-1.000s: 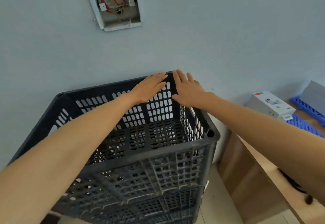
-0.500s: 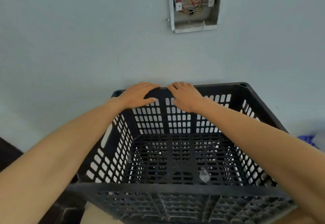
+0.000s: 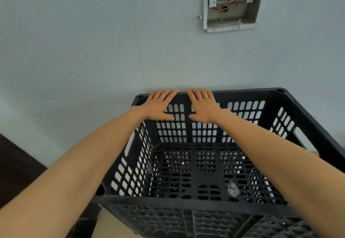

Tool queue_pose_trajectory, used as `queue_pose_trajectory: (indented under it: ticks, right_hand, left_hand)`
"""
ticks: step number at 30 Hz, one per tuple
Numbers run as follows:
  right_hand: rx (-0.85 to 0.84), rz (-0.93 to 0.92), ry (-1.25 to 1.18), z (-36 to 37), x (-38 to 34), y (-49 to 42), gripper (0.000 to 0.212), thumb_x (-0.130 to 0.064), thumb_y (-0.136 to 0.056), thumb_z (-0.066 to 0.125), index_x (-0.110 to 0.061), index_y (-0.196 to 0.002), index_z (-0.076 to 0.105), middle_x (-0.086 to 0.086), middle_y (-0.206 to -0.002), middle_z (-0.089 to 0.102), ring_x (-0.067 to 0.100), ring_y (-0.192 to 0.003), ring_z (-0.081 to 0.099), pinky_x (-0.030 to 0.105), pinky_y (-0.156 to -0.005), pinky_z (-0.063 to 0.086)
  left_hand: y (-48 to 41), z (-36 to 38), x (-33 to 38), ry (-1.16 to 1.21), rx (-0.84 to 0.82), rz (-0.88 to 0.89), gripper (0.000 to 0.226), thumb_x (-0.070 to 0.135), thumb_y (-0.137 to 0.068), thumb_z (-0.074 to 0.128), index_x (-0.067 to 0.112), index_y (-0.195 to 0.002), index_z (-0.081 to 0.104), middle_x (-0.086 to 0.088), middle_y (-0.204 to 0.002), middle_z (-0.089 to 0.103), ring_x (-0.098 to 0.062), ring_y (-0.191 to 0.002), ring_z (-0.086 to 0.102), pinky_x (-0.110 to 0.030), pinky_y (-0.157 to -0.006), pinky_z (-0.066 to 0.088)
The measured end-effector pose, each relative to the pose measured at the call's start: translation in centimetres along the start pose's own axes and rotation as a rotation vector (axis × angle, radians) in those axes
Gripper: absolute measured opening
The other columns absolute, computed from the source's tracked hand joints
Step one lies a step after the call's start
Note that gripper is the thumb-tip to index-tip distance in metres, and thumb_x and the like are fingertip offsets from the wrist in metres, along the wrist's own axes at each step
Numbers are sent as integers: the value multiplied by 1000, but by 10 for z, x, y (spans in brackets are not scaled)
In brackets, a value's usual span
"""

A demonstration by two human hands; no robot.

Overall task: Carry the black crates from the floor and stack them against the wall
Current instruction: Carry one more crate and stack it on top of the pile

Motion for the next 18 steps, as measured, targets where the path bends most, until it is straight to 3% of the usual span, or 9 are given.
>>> queue_pose_trajectory:
  ticks: [4, 8, 14, 18]
  right_hand:
    - [61, 51, 50, 1, -10, 6, 88, -42, -86, 56, -9, -154, 10, 16, -156, 23, 36, -143, 20, 48, -120, 13]
    - [164, 55, 22, -10, -26, 5, 69, -34, -92, 48, -5, -149, 23, 16, -151, 33, 33, -141, 28, 47, -118, 21]
    - [135, -244, -9, -26, -104, -21, 75, -24, -94, 46, -7, -155, 6, 12, -162, 10, 28, -150, 8, 41, -122, 8]
    - [58, -441, -26, -28, -159, -26, 77, -16, -92, 49, -7, -155, 6, 12, -163, 7, 26, -151, 4, 41, -123, 6]
  left_hand:
    - [6, -10, 0, -17, -59, 31, 100, 57, -89, 56, 32, -153, -16, -5, -164, -5, -29, -151, 2, -49, -120, 5]
    - [31, -26, -9, 21, -32, 54, 89, 45, -96, 51, 25, -155, -13, -5, -165, -5, -20, -152, 3, -36, -121, 8]
    - [90, -35, -51, 105, 4, -81, 86, 51, -97, 47, 17, -156, -5, -2, -165, -1, -17, -151, 6, -30, -121, 9]
    - [123, -30, -57, 262, -15, -247, 87, 49, -97, 46, 11, -156, -7, -1, -164, -12, -13, -151, -6, -29, -121, 3]
Point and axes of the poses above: each hand's wrist, its own y-axis away from the middle knuckle, its own z-axis out of the palm, x = y × z, the point moved 3 cm from there along -y, towards the middle knuckle
